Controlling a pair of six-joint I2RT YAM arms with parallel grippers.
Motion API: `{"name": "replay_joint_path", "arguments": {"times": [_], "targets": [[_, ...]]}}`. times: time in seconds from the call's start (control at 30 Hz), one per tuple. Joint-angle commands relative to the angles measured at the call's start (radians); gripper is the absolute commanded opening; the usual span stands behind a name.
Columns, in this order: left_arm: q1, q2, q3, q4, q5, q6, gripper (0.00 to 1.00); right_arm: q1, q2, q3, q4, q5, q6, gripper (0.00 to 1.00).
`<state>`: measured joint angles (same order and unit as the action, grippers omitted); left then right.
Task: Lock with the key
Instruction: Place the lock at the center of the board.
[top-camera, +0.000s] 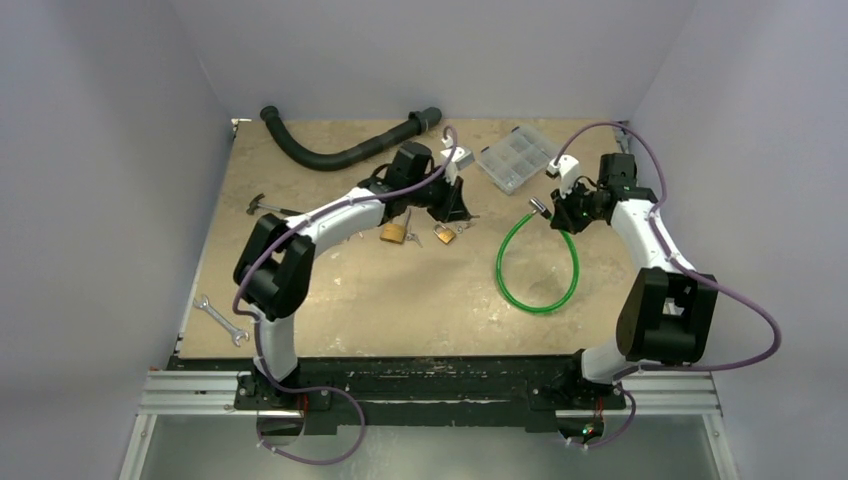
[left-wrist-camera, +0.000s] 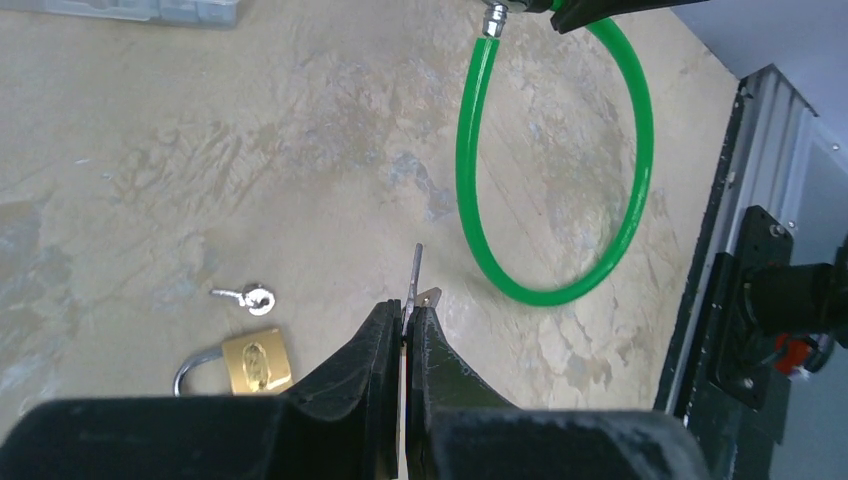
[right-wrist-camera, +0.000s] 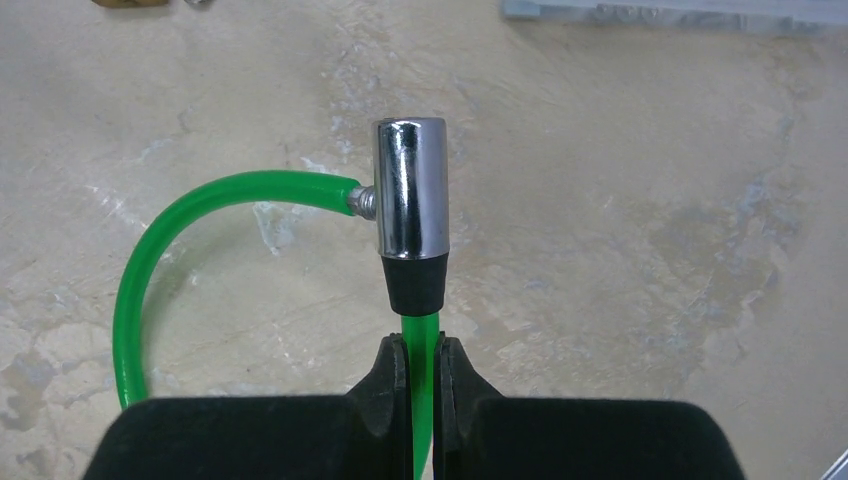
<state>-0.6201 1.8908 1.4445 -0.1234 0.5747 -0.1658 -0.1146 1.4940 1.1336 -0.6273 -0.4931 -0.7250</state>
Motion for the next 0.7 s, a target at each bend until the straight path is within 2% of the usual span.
{"name": "replay_joint_path", "arguments": {"times": [0.0,0.2,0.5,0.67], "targets": [[-0.057,0.058,0.056,0.158,-0.098,-0.057,0.0,-0.005,0.011,0.032,-0.009,-0.041,0.032,0.0],[-0.076,0.137,0.104,0.25,-0.114,-0.111,0.0,-0.018,0.081,0.043,-0.02,-0.038,0.082,0.0],[-0.067,0.134,0.134,0.245,-0.102,-0.079,0.0,-0.012,0.217,0.122,0.011,-0.062,0.162,0.0],[-0.066,0.143,0.127,0.27,-0.097,-0.11,0.0,0.035,0.271,0.156,0.054,-0.063,0.208,0.0]]}}
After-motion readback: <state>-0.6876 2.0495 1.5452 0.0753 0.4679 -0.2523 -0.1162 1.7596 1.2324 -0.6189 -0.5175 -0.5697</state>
